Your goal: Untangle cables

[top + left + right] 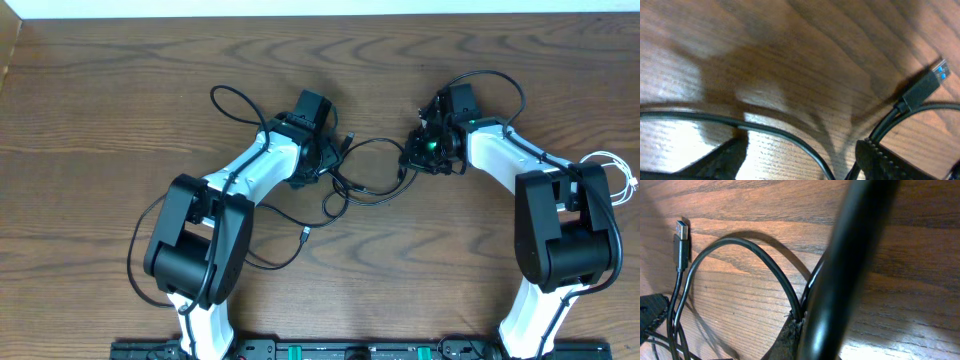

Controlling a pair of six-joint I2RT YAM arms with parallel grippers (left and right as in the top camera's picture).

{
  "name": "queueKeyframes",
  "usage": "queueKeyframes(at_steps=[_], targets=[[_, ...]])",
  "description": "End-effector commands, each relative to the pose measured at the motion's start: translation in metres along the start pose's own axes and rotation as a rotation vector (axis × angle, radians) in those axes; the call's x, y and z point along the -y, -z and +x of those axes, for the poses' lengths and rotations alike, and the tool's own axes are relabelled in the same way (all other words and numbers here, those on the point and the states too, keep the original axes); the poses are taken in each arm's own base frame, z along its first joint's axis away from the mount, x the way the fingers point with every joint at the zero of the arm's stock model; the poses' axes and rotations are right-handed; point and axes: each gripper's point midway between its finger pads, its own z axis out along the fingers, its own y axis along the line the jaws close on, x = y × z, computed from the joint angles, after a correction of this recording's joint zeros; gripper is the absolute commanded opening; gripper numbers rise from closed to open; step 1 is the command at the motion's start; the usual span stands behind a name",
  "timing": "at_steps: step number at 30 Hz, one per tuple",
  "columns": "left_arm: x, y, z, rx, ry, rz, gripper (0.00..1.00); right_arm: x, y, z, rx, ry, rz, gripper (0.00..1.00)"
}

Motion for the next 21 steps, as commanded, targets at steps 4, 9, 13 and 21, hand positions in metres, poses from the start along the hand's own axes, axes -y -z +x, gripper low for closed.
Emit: queueKeyframes(at_steps=[4,9,13,21], targets=[[-0.017,-0.018,0.009,-0.041,0.021,-0.063,0.13,0.022,-0.013,0.008,-0.024,-0.031,0.073,0.01],[-0.018,-0.017,0.009,-0.045,0.025,-0.063,0.08,0.022,-0.013,0.008,-0.025,-0.031,0.073,0.01],[-0.012,-0.001,0.0,-0.021,0.035,-0.024,0.08,0.022,-0.013,0.008,-0.025,-0.03,0.073,0.01],[-0.006,0.083,-0.045,0.133,0.104,0.117,0.08,0.023,-0.013,0.009,-0.026,-0.031,0.074,0.01]])
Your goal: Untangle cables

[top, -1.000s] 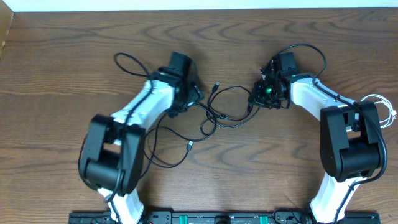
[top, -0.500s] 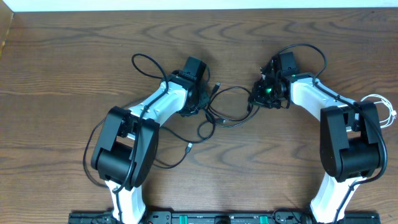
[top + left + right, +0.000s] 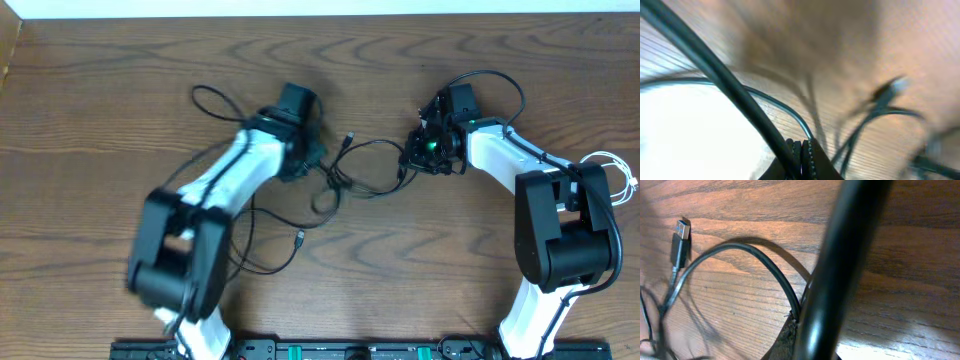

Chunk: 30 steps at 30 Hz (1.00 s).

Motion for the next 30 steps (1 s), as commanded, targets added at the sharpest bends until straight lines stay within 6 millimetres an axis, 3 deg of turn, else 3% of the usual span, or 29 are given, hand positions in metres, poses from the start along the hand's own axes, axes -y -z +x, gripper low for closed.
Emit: queueKeyframes(at_steps=[1,5,10,20,30], targets=[[0.002,0.061,-0.034,0.129,0.044,0.088,0.07,0.023,-0.013,0.008,-0.025,-0.03,0.073,0.01],[-0.007,0.101,-0.053,0.199,0.092,0.131,0.08,0.023,-0.013,0.008,-0.025,-0.03,0.074,0.01],[-0.034,0.131,-0.072,0.253,0.173,0.13,0.07,0.023,-0.013,0.008,-0.025,-0.03,0.073,0.01],[-0.121,0.141,-0.092,0.238,0.393,-0.022,0.08,0.022,-0.013,0.008,-0.025,-0.03,0.073,0.01],[-0.192,0.157,-0.099,0.241,0.578,-0.129,0.08,0.023,-0.013,0.008,-0.025,-0.03,0.073,0.01]])
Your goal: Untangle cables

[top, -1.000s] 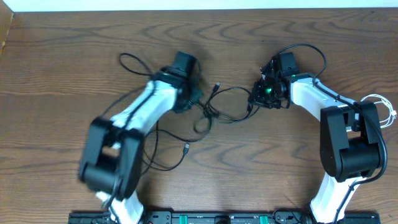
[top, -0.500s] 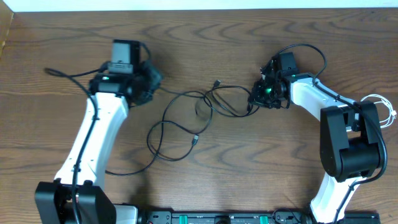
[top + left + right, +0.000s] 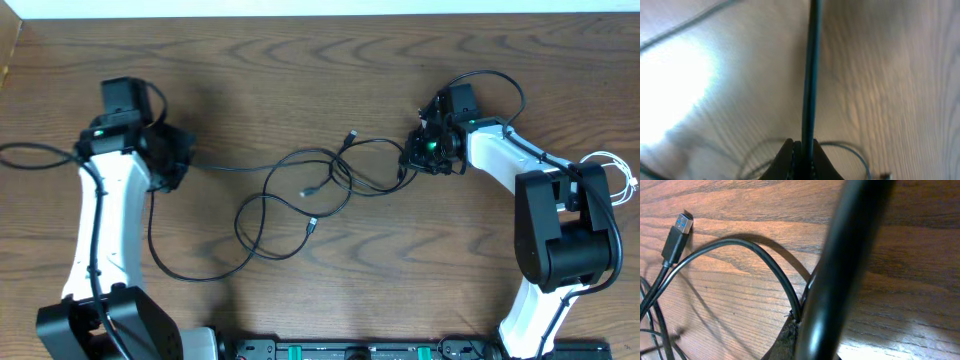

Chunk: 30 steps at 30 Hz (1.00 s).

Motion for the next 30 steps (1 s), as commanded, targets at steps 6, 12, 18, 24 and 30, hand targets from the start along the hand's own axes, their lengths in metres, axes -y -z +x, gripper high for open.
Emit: queueKeyframes(at_steps=[6,12,18,24,30], targets=[[-0.061,0.012,-0.043,0.05,0.184,-0.102,0.08,0.023,-0.013,0.009,-0.026,-0.03,0.073,0.01],[-0.102,0.021,-0.067,0.068,0.33,-0.14,0.08,0.023,-0.013,0.009,-0.026,-0.03,0.074,0.01],[-0.136,0.029,-0.082,0.088,0.49,-0.166,0.07,0.023,-0.013,0.009,-0.026,-0.03,0.074,0.01],[-0.17,0.028,-0.086,0.095,0.667,-0.193,0.08,0.023,-0.013,0.009,-0.026,-0.03,0.074,0.01],[-0.179,0.017,-0.081,0.089,0.682,-0.202,0.08,0.023,-0.013,0.009,-0.026,-0.03,0.074,0.02]])
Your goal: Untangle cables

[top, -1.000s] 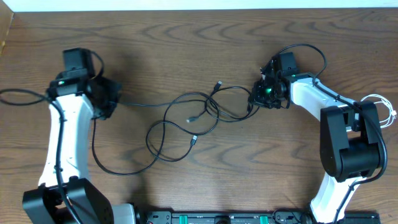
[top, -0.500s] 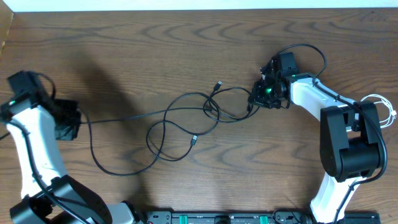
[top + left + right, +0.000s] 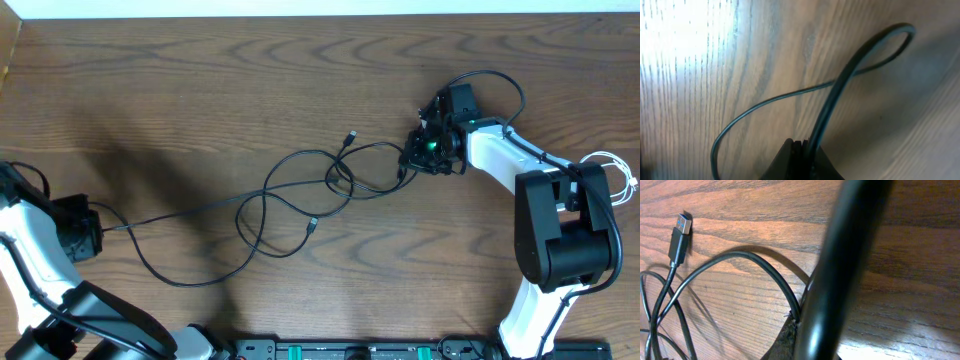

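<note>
Black cables lie tangled in loops (image 3: 300, 190) at mid-table, with a USB plug (image 3: 349, 136) at the top and a small connector (image 3: 312, 224) lower down. My left gripper (image 3: 96, 231) sits at the far left edge, shut on a thin black cable (image 3: 840, 85) that runs from its jaws across to the tangle. My right gripper (image 3: 412, 157) is at the right side of the tangle, shut on a black cable (image 3: 850, 265) that fills its wrist view. The USB plug (image 3: 679, 239) lies beyond it on the wood.
A white cable (image 3: 615, 175) lies bundled at the right edge behind my right arm. The wooden table (image 3: 200, 80) ends at a pale strip along the back. A black loop (image 3: 490, 85) arcs over my right wrist.
My left gripper has moved from the upper left to the far left edge, lower down, still holding its cable. That cable now runs long and straighter. The right gripper has not moved.
My left gripper stood open at the tangle's left side, the right one shut on a cable at its right. The left then shut on a thin cable and showed further left each time, the loops spreading. The right gripper held still throughout.
</note>
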Controlling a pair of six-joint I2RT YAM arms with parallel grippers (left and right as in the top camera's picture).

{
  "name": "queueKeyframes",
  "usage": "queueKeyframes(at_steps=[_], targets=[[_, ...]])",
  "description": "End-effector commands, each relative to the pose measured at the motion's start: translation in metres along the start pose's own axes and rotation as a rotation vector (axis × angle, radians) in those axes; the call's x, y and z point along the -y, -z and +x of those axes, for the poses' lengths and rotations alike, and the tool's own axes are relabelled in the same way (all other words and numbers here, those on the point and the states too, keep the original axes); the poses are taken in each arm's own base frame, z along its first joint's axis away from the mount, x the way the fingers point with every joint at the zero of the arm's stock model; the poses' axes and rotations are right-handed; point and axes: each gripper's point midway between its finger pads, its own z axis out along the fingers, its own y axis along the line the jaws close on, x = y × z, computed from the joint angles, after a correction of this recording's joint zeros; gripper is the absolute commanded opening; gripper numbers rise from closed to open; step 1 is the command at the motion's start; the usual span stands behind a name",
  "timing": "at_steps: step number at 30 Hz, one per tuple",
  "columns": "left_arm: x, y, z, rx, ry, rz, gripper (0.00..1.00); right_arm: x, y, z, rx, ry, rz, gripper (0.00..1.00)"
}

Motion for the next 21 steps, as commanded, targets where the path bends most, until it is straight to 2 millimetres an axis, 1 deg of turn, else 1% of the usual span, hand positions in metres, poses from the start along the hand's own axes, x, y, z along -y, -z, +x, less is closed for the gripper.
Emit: queueKeyframes(at_steps=[1,6,9,10,12,13,14,15,16,18,19,21], targets=[[-0.003,-0.003,-0.005,0.031,0.025,0.003,0.08,0.023,-0.013,0.009,-0.026,-0.03,0.074,0.02],[-0.004,-0.013,-0.006,0.038,0.024,0.015,0.08,0.023,-0.013,0.009,-0.025,-0.031,0.077,0.01],[-0.003,-0.015,-0.006,0.041,0.022,0.019,0.08,0.023,-0.013,0.008,-0.025,-0.031,0.076,0.01],[-0.002,-0.016,-0.007,0.043,0.018,0.023,0.11,0.023,-0.013,0.008,-0.025,-0.031,0.076,0.01],[0.001,-0.016,-0.006,0.039,0.015,0.036,0.29,0.023,-0.013,0.008,-0.025,-0.031,0.077,0.02],[0.004,-0.016,-0.002,0.02,-0.006,0.052,0.32,0.023,-0.013,0.008,-0.025,-0.031,0.077,0.01],[0.01,-0.016,0.002,-0.004,-0.044,0.081,0.39,0.023,-0.013,0.008,-0.025,-0.031,0.077,0.02],[0.029,-0.013,0.015,-0.063,-0.166,0.172,0.51,0.023,-0.013,0.008,-0.025,-0.031,0.077,0.01],[0.045,-0.01,0.027,-0.1,-0.274,0.253,0.57,0.023,-0.013,0.008,-0.025,-0.031,0.076,0.01],[0.067,-0.003,0.046,-0.145,-0.424,0.37,0.7,0.023,-0.013,0.008,-0.024,-0.031,0.076,0.01],[0.076,0.001,0.058,-0.167,-0.474,0.406,0.73,0.023,-0.013,0.008,-0.024,-0.03,0.076,0.02],[0.084,0.004,0.076,-0.18,-0.558,0.425,0.78,0.023,-0.013,0.008,-0.024,-0.03,0.076,0.01]])
